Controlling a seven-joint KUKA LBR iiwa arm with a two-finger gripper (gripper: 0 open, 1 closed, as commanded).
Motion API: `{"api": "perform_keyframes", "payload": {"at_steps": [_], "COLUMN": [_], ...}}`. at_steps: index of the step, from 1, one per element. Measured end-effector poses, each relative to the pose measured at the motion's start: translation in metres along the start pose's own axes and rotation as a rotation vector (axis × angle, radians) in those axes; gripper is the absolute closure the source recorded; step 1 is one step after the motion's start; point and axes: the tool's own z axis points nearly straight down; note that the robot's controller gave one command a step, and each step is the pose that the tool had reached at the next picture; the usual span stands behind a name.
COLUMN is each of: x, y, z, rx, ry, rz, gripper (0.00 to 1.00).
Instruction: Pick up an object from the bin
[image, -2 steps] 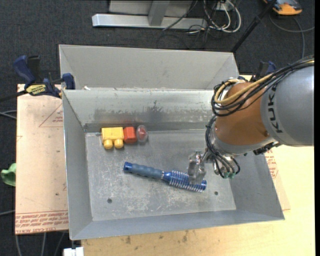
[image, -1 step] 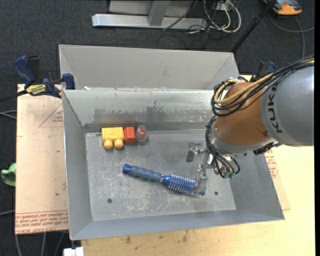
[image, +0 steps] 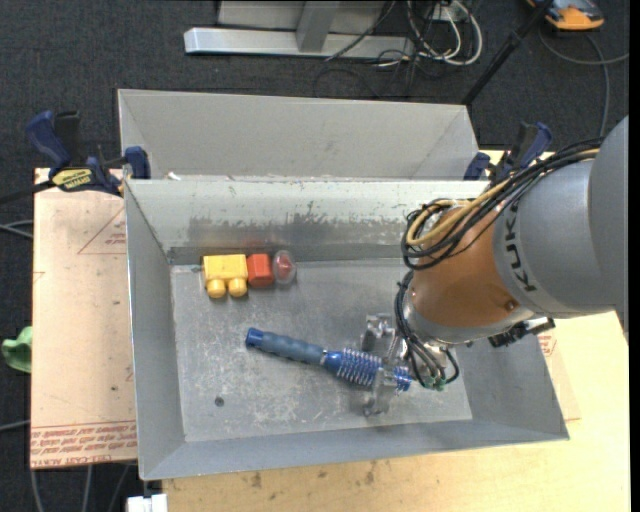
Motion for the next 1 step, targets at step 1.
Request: {"api": "perform_keyframes", "payload": {"at_steps": [1], "x": [-0.0013], "y": [-0.0003], "z": [-0.0019], "rx": [0.000], "ry": [-0.004], "rz": [-0.001], "gripper": [1.00]}}
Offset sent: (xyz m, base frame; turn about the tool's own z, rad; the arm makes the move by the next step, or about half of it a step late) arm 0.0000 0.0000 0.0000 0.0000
